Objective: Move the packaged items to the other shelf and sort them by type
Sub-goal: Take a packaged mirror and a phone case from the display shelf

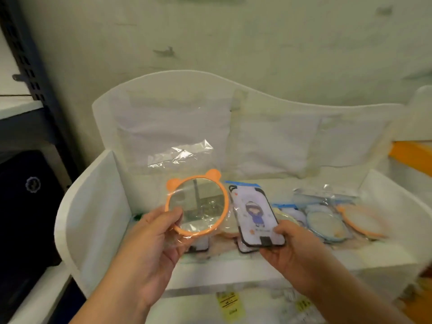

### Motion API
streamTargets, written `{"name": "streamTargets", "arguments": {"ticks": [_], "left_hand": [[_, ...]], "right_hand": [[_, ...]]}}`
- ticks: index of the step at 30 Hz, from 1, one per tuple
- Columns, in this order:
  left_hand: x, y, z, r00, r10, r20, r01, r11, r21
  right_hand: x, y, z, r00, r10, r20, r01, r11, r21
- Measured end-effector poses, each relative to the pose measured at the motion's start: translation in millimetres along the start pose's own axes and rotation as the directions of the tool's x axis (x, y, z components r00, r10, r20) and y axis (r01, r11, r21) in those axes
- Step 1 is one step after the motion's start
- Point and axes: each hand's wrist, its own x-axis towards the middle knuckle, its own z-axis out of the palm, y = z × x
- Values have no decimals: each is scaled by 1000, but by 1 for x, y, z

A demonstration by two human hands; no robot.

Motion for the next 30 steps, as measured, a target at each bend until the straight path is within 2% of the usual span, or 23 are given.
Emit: {"name": "streamTargets", "arguments": {"ticks": [5,9,13,19,23,30], "left_hand": [[-21,-23,46,996,-24,81,19,998,59],[-53,-53,93,993,-85,76,81,995,50],[-88,-93,139,984,-160,81,158,987,38],[-143,-162,206,969,-225,98,221,974,54],[-171,-199,248,949,-270,163,243,956,164],[-194,-251,329,897,-336,285,238,914,329]], "right_hand": [[-51,-37,-53,994,-101,-46,100,995,-23],[-105,-65,-109,987,-140,-83,130,985,-116],[-165,-94,-158,965,-222,-139,204,970,-132],[-233,-116,-232,894,-357,-271,338,934,-114],[-262,-128,-277,827,-428,-364,429,900,-83],[-288,-169,-349,737,-463,-492,538,843,14]]}}
